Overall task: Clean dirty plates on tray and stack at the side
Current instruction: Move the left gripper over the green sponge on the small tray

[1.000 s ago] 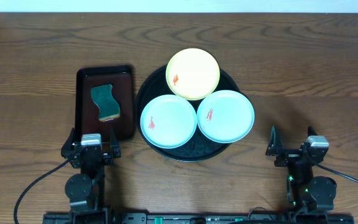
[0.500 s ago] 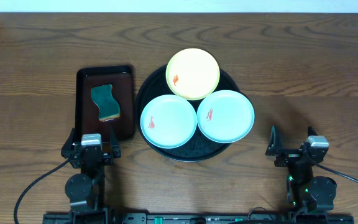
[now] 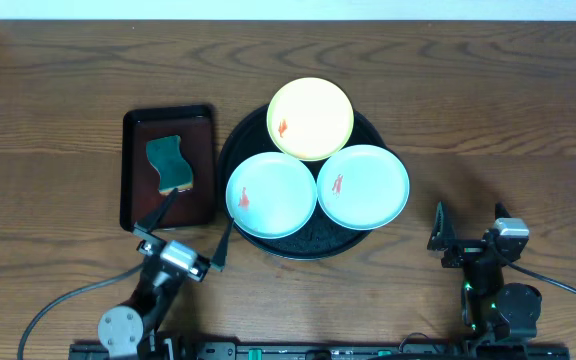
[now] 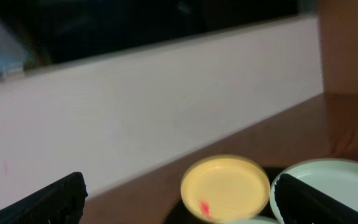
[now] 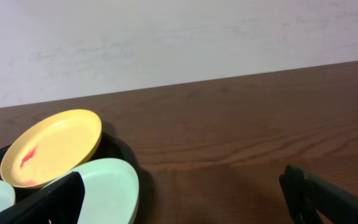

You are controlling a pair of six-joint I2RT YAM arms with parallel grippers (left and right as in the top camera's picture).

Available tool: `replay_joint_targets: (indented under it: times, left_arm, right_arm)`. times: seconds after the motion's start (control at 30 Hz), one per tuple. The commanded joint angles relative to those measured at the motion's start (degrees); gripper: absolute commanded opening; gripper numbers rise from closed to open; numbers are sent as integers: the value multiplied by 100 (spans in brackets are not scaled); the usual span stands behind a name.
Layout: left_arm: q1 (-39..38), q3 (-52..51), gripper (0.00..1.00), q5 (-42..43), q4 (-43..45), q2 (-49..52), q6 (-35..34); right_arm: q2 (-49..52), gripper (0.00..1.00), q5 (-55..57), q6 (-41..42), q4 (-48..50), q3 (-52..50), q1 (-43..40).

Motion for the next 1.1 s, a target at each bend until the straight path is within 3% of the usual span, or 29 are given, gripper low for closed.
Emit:
replay_joint_targets:
  times: [0.0,0.17,0.43,0.5,0.7,0.8,0.87,1.07]
  left_arm:
    - [20,199,97,249,184,-9,-85]
    - [31,1108,97,-809,-664,623,-87]
    - [31,4629,97,-1504,-4325,4280,612]
    - [28,5381,97,-1495,-4896,5066,597]
    - [31,6448,97,-1574,-5563,6524,442]
    - [31,6964,97,-2352,-5971,7051,-365]
    - [31,7300,97,-2717,-6223,7396,-483]
    - [28,7447,97,-3005,-5930,8015,-481]
  right_arm:
    - [-31,99,59,-46,-24,-9,-55]
    - [-31,99,57,-46,-24,-9,-55]
    - [-31,99,57,-46,-24,-9,-55]
    - [-31,99,57,-46,-24,-9,-55]
    - [-31,99,57,-46,-24,-9,-55]
    - [-31,99,57,-46,-24,-9,-55]
    - [-31,99,57,-46,-24,-9,-55]
    - [-31,99,59,-46,-24,-9,-55]
